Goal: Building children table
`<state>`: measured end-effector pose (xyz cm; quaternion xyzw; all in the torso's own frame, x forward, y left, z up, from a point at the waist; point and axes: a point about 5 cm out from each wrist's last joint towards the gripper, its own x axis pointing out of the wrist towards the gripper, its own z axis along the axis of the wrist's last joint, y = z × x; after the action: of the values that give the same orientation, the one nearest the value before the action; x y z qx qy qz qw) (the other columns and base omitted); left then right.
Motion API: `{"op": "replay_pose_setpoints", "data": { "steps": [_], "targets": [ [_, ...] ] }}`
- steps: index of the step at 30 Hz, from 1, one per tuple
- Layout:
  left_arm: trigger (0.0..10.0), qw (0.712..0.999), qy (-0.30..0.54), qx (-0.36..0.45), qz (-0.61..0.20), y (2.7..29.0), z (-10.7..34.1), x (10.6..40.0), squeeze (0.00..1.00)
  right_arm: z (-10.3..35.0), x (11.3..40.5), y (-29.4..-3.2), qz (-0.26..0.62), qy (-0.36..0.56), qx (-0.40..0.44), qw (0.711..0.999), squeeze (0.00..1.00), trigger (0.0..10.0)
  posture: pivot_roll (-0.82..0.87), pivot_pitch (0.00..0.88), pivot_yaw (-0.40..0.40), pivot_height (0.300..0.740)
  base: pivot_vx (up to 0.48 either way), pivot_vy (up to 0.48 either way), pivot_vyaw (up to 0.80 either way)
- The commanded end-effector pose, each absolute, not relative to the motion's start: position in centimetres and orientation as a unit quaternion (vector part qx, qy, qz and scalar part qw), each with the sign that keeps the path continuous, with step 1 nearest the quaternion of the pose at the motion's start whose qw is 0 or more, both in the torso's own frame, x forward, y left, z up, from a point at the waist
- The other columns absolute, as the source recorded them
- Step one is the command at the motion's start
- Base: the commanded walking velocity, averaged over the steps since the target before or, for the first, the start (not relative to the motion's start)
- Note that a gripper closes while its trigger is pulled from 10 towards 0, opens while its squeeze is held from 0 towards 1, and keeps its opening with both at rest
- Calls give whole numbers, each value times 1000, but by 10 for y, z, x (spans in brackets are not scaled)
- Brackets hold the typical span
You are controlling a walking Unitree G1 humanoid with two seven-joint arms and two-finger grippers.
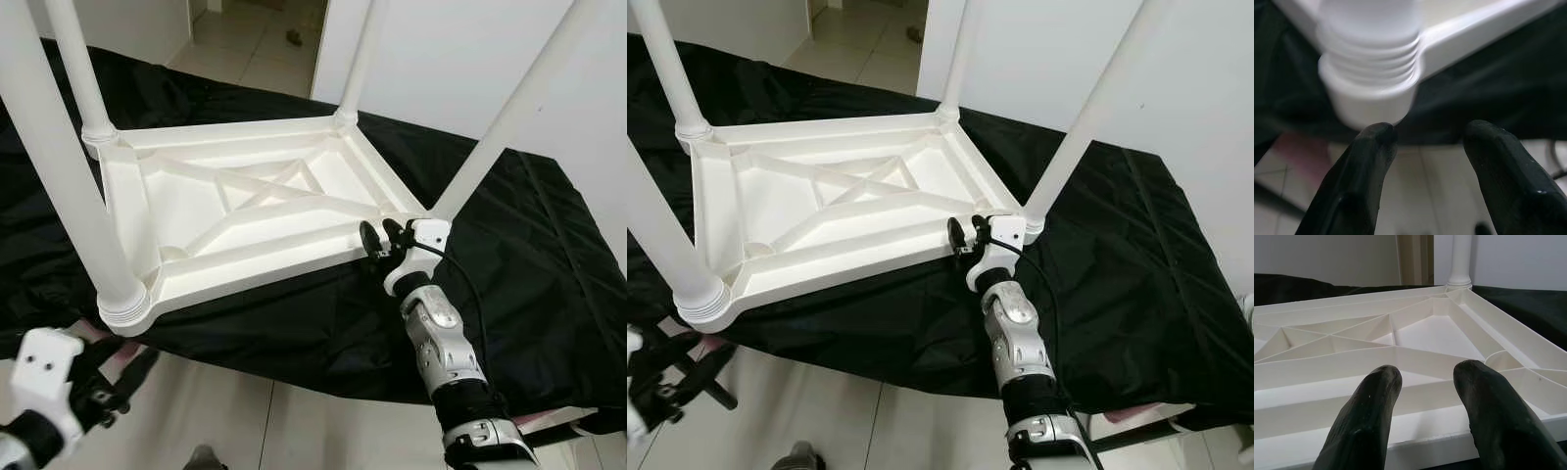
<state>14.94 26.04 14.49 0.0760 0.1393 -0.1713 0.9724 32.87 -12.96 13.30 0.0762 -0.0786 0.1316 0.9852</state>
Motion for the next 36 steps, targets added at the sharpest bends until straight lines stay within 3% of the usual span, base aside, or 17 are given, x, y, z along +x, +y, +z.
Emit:
{"op": "replay_pose_setpoints", "data": {
  "steps": [1,13,16,23,26,31,36],
  "targets": [
    [10000,962,155,59,-217,266,143,144,0,130,329,-133,122,-78,76,986,0,10000,253,53,-116,740,0,0,0],
    [10000,970,163,76,-161,300,148,152,0,129,329,-129,119,-78,75,987,0,10000,238,50,-108,740,0,0,0],
    [10000,983,129,78,-105,313,152,174,0,120,329,-133,73,-55,49,995,0,10000,225,48,-104,740,0,0,0],
    [10000,991,62,75,-93,297,158,222,0,105,328,-148,-11,-11,8,1000,0,10000,191,40,-98,740,0,0,0],
    [10000,991,62,75,-93,297,158,222,0,105,328,-148,-11,-11,8,1000,0,10000,191,40,-98,740,0,0,0],
    [10000,987,42,62,-143,270,156,251,0,99,326,-158,-39,1,-2,999,0,10000,157,31,-89,740,0,0,0],
    [10000,985,34,57,-161,259,157,260,0,97,325,-162,-52,6,-6,999,0,10000,146,26,-83,740,0,0,0]
  ]
}}
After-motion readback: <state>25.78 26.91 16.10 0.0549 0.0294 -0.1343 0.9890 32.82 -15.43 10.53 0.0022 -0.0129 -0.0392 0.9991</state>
